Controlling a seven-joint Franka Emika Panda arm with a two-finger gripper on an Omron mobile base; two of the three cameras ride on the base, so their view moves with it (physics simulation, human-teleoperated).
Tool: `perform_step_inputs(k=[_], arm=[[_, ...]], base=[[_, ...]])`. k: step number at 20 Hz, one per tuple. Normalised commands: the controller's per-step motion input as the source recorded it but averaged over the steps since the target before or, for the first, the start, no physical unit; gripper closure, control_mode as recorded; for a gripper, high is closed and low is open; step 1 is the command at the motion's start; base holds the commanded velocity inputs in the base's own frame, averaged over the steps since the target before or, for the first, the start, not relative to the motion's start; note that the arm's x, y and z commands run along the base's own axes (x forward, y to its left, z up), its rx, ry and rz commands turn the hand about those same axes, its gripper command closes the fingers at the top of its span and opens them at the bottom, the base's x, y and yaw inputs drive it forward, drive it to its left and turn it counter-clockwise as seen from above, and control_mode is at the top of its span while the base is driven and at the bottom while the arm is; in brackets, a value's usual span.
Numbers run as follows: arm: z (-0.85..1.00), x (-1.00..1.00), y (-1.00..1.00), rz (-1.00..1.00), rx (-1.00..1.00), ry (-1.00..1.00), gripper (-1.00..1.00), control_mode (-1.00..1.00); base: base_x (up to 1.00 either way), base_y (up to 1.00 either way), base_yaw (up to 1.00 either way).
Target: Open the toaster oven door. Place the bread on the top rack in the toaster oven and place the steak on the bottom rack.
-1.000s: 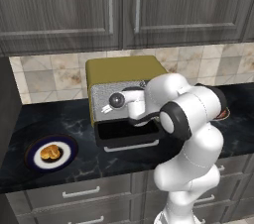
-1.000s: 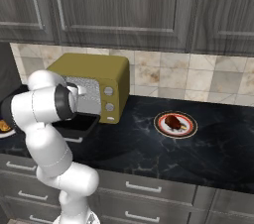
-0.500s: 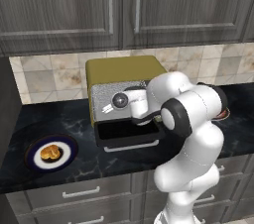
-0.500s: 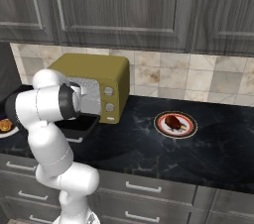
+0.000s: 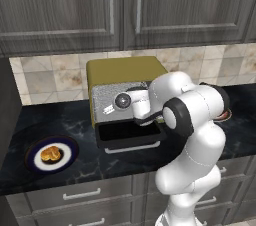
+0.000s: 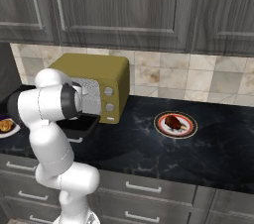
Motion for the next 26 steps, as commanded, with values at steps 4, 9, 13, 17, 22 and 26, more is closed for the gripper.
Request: perform_step_inputs(k=[4,9,13,17,22,26], arm=[[-0.11,0.31,0.0,-0.01,0.04,0.0,-1.0,-1.0],[-0.16,0.34,0.0,-0.04,0.09,0.06,-1.0,-1.0],[-0.17,0.39,0.0,-0.02,0.09,0.08,-1.0,-1.0],[-0.16,0.4,0.0,-0.02,0.06,0.08,1.0,-1.0],[-0.2,0.41,0.0,-0.01,0.06,0.12,1.0,-1.0],[-0.23,0.33,0.0,-0.03,0.09,0.22,1.0,-1.0]], base=[[0.0,0.0,0.0],[0.0,0.0,0.0],[0.0,0.0,0.0],[0.0,0.0,0.0],[0.0,0.0,0.0],[0.0,0.0,0.0]])
